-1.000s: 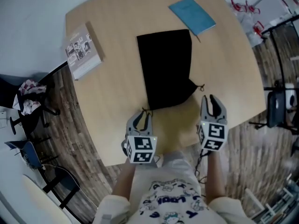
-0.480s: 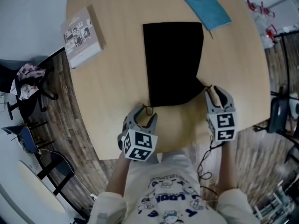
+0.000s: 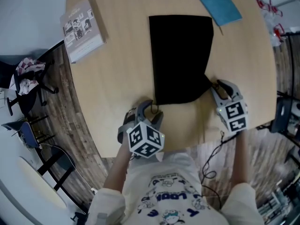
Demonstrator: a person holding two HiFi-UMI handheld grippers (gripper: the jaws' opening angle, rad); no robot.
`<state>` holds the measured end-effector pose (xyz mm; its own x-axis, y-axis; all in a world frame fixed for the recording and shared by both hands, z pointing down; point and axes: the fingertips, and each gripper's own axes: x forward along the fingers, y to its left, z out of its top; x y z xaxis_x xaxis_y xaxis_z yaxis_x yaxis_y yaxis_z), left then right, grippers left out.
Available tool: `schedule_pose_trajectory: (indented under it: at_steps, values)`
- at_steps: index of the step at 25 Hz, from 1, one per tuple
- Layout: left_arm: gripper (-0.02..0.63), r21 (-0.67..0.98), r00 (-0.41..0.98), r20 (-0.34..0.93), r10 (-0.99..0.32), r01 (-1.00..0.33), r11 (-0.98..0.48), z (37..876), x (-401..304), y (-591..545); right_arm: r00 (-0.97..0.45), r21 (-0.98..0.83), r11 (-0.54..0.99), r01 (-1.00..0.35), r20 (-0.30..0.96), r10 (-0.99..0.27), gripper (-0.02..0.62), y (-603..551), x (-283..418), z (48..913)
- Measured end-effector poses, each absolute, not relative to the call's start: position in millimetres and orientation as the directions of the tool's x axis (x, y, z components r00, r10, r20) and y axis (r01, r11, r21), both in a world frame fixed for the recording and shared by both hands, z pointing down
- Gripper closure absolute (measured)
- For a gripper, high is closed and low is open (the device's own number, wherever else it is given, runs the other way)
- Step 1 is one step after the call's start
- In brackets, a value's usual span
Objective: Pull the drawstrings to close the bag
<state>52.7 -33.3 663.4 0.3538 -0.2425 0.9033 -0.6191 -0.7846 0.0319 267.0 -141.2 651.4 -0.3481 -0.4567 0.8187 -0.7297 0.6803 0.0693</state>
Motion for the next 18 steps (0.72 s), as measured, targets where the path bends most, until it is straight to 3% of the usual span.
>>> schedule_pose_trajectory:
  at_steps: [2,5,10,13,14,18]
  values:
    - [0.391,0.059,0.362,0.904,-0.228,-0.634,-0.771,664,52,-34,-0.356,0.067,0.703,-0.708,0.826,-0.437,0.493,-140,266,653]
    - [0.391,0.075,0.374,0.900,-0.225,-0.640,-0.764,665,51,-35,-0.358,0.071,0.724,-0.686,0.834,-0.420,0.565,-136,264,657]
    - [0.410,0.077,0.358,0.908,-0.219,-0.655,-0.751,665,50,-38,-0.346,0.072,0.720,-0.691,0.841,-0.416,0.585,-132,265,658]
    - [0.489,0.056,0.323,0.917,-0.234,-0.686,-0.725,665,44,-44,-0.338,0.061,0.697,-0.715,0.843,-0.419,0.588,-131,268,655]
    - [0.583,0.043,0.307,0.921,-0.242,-0.695,-0.718,666,41,-46,-0.333,0.062,0.686,-0.725,0.840,-0.427,0.588,-131,269,654]
    - [0.583,0.039,0.276,0.927,-0.255,-0.745,-0.666,667,35,-48,-0.306,0.077,0.644,-0.762,0.833,-0.461,0.589,-130,273,647]
